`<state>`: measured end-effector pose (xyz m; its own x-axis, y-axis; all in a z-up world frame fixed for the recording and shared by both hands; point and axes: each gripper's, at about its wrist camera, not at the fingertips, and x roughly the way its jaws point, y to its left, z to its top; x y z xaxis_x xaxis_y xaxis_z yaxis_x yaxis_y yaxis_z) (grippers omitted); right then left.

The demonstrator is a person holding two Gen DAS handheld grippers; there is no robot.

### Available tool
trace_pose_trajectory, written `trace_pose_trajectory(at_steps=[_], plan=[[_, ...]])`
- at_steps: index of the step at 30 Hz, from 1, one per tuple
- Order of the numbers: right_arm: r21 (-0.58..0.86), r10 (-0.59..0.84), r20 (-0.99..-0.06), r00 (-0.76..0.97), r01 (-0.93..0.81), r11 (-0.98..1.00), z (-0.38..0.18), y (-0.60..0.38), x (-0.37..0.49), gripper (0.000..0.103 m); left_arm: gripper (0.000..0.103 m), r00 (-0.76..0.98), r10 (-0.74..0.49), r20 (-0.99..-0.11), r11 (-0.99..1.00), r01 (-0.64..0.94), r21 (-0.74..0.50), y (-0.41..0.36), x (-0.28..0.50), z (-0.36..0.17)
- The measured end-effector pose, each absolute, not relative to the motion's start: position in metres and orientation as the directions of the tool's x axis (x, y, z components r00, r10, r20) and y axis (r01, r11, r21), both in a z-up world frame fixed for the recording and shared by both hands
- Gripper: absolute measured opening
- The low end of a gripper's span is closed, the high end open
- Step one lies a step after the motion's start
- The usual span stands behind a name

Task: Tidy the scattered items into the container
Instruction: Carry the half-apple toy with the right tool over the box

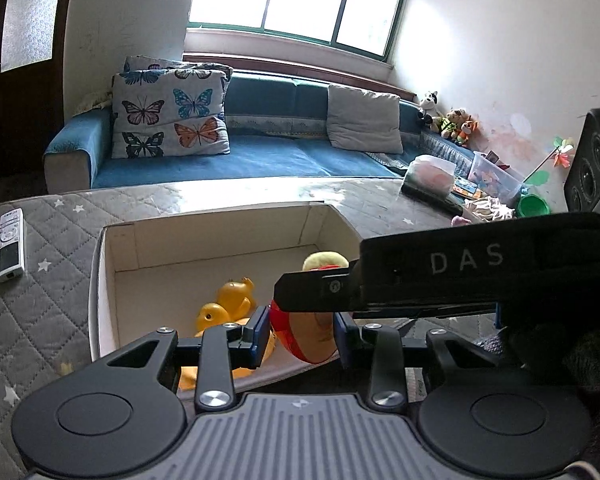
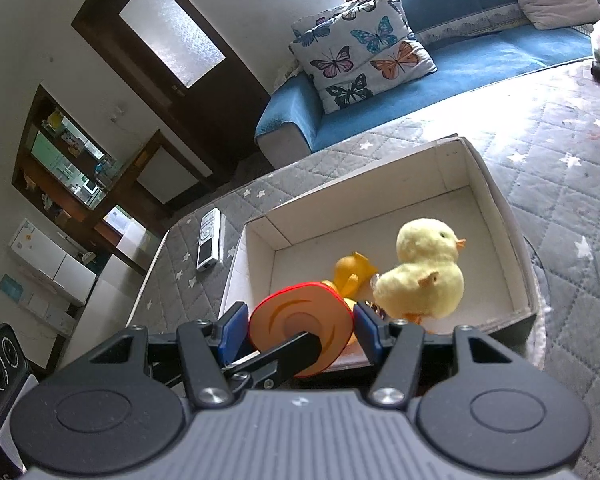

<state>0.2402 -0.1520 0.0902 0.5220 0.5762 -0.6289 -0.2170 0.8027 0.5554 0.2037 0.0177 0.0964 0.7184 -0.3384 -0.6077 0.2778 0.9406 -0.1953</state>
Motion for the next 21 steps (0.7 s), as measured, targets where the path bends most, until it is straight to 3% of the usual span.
trace_pose_trajectory(at_steps=[21], plan=[[0.538,0.581,-0.62,0.528,-0.254,0.804,0.1,-0.137,0.259,0.058,0.037,0.742,-0.332,-0.582,0.943,0.271,-0.192,0.033,0.221,0.1]])
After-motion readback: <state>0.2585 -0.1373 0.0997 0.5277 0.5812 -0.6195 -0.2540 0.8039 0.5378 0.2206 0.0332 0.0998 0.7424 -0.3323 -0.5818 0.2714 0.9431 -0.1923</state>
